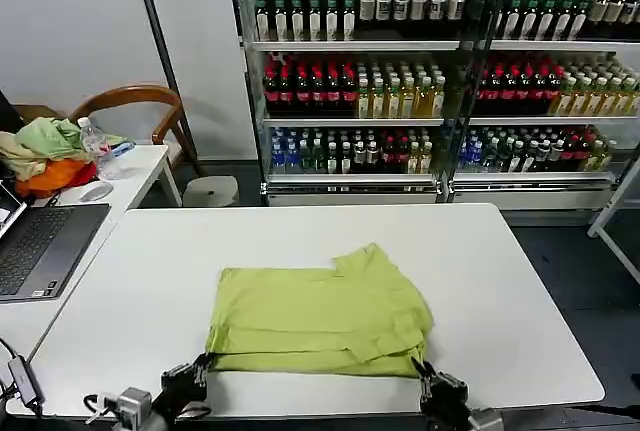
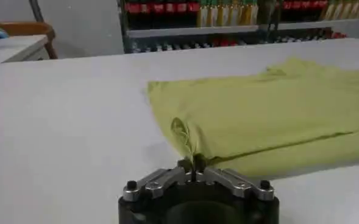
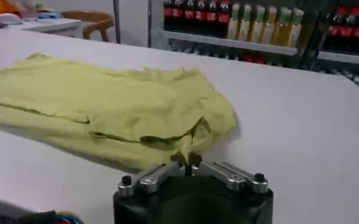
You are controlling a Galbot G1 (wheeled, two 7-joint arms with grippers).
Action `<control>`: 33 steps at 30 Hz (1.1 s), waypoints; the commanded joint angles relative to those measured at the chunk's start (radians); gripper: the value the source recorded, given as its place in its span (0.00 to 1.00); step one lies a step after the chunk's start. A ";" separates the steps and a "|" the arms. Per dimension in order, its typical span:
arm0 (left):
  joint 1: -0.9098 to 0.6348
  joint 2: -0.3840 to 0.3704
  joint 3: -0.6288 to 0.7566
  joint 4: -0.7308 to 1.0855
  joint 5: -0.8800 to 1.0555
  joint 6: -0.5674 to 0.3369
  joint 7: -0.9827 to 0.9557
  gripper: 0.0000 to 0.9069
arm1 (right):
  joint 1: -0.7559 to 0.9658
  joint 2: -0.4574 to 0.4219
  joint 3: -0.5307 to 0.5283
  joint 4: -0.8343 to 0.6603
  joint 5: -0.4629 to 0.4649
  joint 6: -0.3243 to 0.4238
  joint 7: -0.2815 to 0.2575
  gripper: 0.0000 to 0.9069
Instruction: Fold and organize the clothes.
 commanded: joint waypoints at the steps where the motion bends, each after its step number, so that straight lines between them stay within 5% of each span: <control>1: 0.134 -0.013 -0.033 -0.069 0.084 0.024 -0.005 0.09 | -0.088 -0.005 0.002 0.043 -0.050 0.003 0.021 0.51; 2: 0.131 -0.013 -0.031 -0.069 0.105 0.031 -0.007 1.00 | -0.082 -0.016 0.008 0.038 -0.050 0.007 0.022 1.00; 10: 0.042 -0.051 -0.041 -0.087 0.081 0.015 -0.032 1.00 | -0.041 -0.064 0.075 0.042 -0.039 0.025 0.019 1.00; 20: -0.087 0.022 -0.111 -0.151 -0.069 0.025 -0.020 1.00 | 0.110 -0.146 0.237 0.127 0.252 -0.028 -0.006 1.00; 27: -0.258 0.089 -0.032 0.022 -0.120 0.027 -0.020 1.00 | 0.564 -0.022 -0.042 -0.140 0.311 -0.134 0.035 1.00; 33: -0.435 0.105 0.093 0.151 -0.131 0.032 -0.020 1.00 | 0.792 0.095 -0.147 -0.316 0.302 -0.202 0.038 1.00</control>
